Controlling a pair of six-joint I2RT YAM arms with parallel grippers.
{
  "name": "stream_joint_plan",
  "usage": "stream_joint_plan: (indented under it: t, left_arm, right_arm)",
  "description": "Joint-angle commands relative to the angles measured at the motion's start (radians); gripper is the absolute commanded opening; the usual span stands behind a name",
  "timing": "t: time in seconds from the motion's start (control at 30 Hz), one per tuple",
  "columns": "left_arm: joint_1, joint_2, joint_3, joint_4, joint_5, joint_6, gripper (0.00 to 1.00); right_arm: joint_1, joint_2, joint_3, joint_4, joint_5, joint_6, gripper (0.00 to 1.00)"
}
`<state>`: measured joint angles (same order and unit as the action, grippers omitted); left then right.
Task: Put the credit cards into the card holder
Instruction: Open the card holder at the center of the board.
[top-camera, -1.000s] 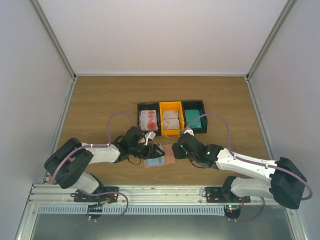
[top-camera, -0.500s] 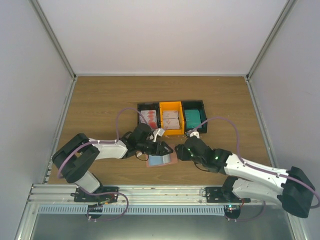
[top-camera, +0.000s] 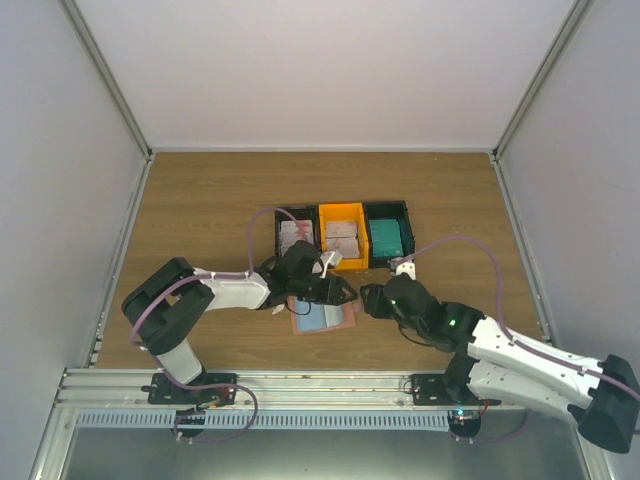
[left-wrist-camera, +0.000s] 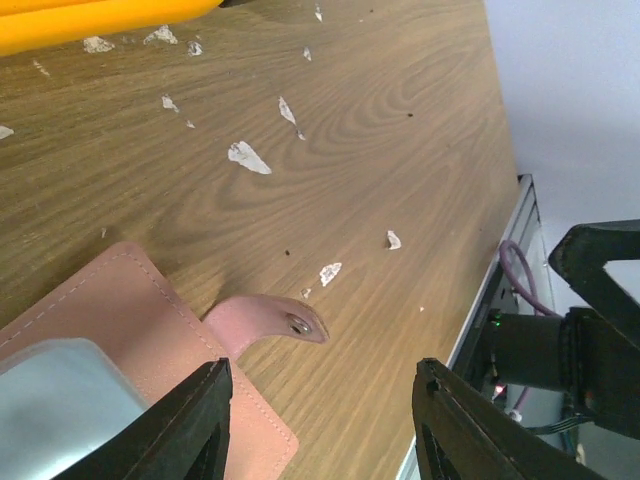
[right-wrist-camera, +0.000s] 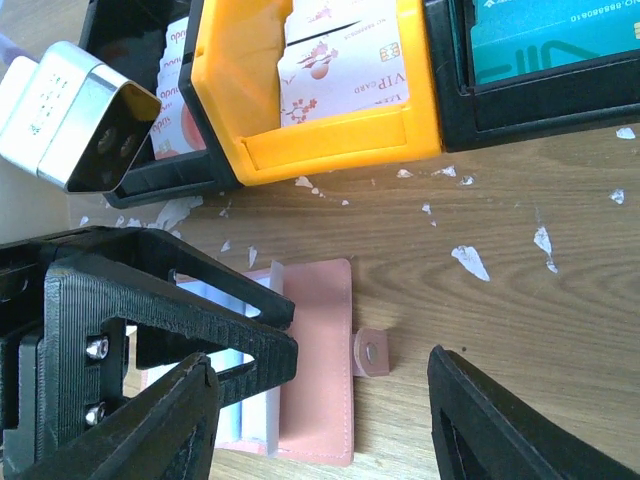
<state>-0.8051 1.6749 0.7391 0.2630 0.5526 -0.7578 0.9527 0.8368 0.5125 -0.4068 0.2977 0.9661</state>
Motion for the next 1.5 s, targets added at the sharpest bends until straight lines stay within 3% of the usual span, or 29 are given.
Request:
stream_joint_plan:
  t: [0.0,0.3,0.47,0.63,0.8,0.9,1.13,1.3,1.47]
  left_arm:
    - [-0.025,-0.011,0.041,-0.062,-0.078,0.077,0.52]
    - [-0.032,-0.166,0.004,-0.065,-0.135,0.112,0.49]
    - [-0.032,-0.266,-0.049,-0.076,-0.239,0.102,0.48]
    - [-0.028,-0.368,-0.142,-0.124,-0.405,0.039,0.44]
    - [-0.019,-0.432,-0.221,-0.179,-0.486,-0.025,0.35]
    - [-0.011,-0.460,-0.268,-0.200,-0.509,-0.061,0.32]
    - [0.001,-0.493,-0.353,-0.160,-0.470,-0.094,0.31]
    - [0.006,-0.470,-0.363,-0.129,-0.435,-0.081,0.31]
    - [0.013,-0.456,-0.363,-0.122,-0.432,-0.079,0.31]
  right_arm:
    - [-0.009,0.004,0.049,-0.046,0.021,-0.017,0.58]
    - [-0.011,0.052,0.124,-0.016,-0.048,-0.129,0.43]
    - [-0.011,0.108,0.143,0.053,-0.158,-0.209,0.37]
    - [-0.002,0.245,0.185,0.103,-0.292,-0.291,0.28]
    - [0.027,0.401,0.234,0.174,-0.418,-0.326,0.11]
    - [0.037,0.497,0.252,0.208,-0.488,-0.335,0.06]
    - [0.039,0.646,0.277,0.205,-0.534,-0.337,0.07]
    - [0.040,0.691,0.296,0.134,-0.439,-0.297,0.11]
    - [0.040,0.725,0.309,0.046,-0.302,-0.260,0.26]
